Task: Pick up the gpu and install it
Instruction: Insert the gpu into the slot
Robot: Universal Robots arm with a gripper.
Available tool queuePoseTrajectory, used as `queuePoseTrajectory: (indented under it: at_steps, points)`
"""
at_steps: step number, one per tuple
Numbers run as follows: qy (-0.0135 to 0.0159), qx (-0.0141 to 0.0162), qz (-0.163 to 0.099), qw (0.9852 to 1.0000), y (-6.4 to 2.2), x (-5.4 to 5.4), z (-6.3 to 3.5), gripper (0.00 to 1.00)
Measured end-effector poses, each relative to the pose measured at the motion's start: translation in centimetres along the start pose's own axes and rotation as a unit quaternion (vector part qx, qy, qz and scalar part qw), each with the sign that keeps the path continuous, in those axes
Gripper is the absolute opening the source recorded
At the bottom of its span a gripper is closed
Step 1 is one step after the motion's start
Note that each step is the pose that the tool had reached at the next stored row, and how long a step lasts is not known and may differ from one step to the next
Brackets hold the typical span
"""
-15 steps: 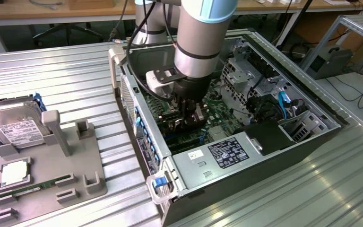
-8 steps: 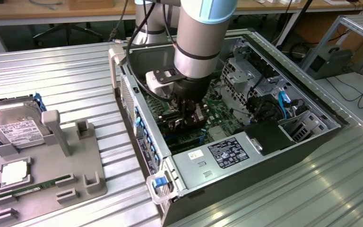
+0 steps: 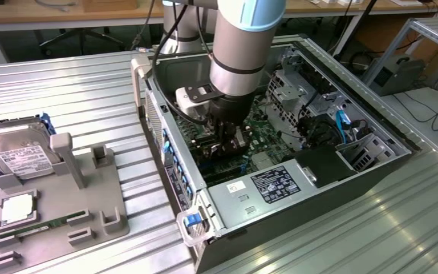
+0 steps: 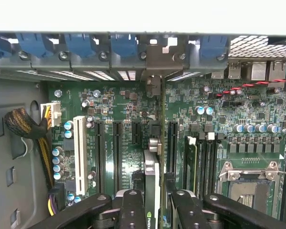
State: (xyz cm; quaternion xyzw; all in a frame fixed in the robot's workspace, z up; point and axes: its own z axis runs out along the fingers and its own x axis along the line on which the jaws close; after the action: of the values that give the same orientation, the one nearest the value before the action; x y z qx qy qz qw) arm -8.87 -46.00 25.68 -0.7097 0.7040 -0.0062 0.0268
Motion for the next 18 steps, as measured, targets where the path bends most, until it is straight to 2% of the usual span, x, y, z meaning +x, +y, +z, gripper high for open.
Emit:
queuePoseTrajectory:
  at_steps: [11,13,14,15,18]
  points:
    - [-0.0004,-0.0003,0.000,1.0000,0.01,-0.01,0.02,0.26]
    - [-0.0003,0.0001,0.000,1.0000,0.01,-0.01,0.03,0.27]
    - [-0.0001,0.0000,0.000,1.0000,0.00,0.00,0.02,0.34]
    - [0.0000,0.0000,0.000,1.0000,0.00,0.00,0.00,0.34]
    - [0.0000,0.0000,0.000,1.0000,-0.03,-0.02,-0.67,0.34]
